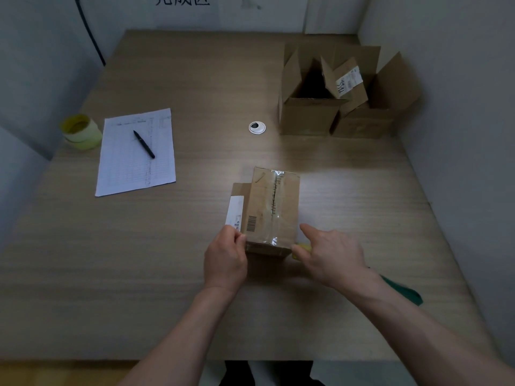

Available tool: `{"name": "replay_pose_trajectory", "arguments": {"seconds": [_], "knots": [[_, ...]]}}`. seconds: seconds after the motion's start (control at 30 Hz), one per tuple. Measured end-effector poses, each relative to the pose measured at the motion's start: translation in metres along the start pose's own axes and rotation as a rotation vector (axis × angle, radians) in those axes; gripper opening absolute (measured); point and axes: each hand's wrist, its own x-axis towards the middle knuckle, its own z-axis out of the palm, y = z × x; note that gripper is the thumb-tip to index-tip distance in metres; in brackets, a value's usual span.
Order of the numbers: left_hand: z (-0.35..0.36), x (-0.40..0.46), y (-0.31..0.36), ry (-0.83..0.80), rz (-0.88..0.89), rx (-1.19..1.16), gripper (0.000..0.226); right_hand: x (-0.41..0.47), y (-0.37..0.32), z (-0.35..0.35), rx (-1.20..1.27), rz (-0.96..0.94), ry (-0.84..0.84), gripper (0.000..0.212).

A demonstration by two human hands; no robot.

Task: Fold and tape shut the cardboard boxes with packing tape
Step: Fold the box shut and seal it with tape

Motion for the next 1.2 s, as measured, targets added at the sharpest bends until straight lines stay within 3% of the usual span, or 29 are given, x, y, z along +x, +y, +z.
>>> {"name": "replay_pose_trajectory", "arguments": {"seconds": [0.2, 0.3, 0.37, 0.43, 0.5, 0.57, 0.67, 0.83, 0.93, 1.2], "knots": [[0.001, 0.024, -0.007, -0.138, -0.358, -0.1, 0.019, 0.011, -0.003, 0.007, 0.063, -0.027, 0.011, 0.064], [-0.005, 0.039, -0.006, -0.145, -0.425, -0.08, 0.027, 0.017, -0.006, 0.009, 0.075, -0.108, -0.052, 0.062], [-0.013, 0.041, -0.009, -0.121, -0.215, 0.144, 0.047, 0.02, -0.008, 0.01, 0.084, -0.149, -0.084, 0.058], [-0.016, 0.044, -0.012, -0.11, 0.263, 0.251, 0.062, 0.023, -0.006, 0.011, 0.105, -0.165, -0.089, 0.059], [-0.008, 0.051, -0.008, -0.266, 0.624, 0.318, 0.067, 0.023, -0.001, 0.01, 0.121, -0.182, -0.086, 0.062], [0.005, 0.06, -0.002, -0.437, 0.774, 0.42, 0.065, 0.021, 0.003, 0.011, 0.122, -0.211, -0.074, 0.066], [0.021, 0.073, -0.007, -0.397, 0.979, 0.417, 0.062, 0.019, 0.002, 0.018, 0.147, -0.225, -0.032, 0.065], [0.028, 0.078, -0.021, -0.344, 1.024, 0.448, 0.068, 0.018, 0.0, 0.03, 0.108, -0.225, 0.048, 0.063], [0.02, 0.073, -0.012, -0.313, 1.012, 0.491, 0.067, 0.021, 0.004, 0.024, 0.064, -0.257, 0.005, 0.063], [-0.008, 0.005, 0.005, -0.341, 0.786, 0.692, 0.065, 0.031, 0.016, -0.005, -0.054, -0.653, -0.207, 0.058]]}}
